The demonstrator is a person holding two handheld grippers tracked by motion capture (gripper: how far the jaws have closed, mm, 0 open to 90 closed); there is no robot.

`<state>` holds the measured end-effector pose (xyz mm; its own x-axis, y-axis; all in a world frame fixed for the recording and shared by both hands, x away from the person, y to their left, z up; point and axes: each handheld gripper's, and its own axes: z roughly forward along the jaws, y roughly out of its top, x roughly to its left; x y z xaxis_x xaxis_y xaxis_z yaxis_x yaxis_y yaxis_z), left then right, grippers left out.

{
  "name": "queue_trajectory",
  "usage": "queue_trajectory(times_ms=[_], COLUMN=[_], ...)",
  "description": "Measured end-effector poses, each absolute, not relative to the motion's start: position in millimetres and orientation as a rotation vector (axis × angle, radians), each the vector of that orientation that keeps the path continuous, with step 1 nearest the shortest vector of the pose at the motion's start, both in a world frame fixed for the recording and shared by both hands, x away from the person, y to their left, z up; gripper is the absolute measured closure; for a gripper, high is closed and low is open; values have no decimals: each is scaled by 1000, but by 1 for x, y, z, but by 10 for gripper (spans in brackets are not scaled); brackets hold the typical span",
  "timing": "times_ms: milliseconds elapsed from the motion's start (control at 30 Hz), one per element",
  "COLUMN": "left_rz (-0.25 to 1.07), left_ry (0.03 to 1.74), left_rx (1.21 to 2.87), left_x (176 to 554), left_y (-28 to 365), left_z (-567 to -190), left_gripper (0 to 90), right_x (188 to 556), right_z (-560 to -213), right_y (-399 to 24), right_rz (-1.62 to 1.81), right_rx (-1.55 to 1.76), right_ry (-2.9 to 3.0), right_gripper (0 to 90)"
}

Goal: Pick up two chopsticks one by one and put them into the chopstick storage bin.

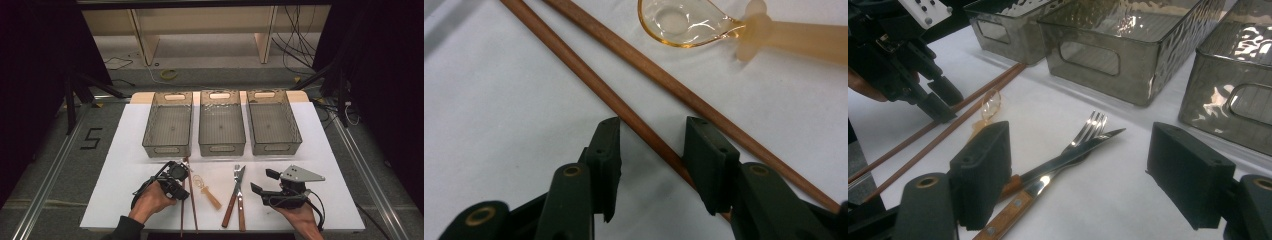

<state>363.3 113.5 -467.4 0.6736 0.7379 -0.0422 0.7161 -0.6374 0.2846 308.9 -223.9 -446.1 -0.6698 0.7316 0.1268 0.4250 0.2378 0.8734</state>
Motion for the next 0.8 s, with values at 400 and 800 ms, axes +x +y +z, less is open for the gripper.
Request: queue_trajectory(times_ms=[400,800], left_rz=[105,103], left_ry=[1183,1207], left_rx=[2584,2535], left_x=[365,367], left_y=[121,128], left_z=[-467,-468], left_gripper=[722,820], right_x=[309,309], right_z=[-446,-445], right_y=[-224,-225], right_rz=[1406,1406], right_rx=[1078,1073], right_ry=[2203,2202], right_gripper=[265,266])
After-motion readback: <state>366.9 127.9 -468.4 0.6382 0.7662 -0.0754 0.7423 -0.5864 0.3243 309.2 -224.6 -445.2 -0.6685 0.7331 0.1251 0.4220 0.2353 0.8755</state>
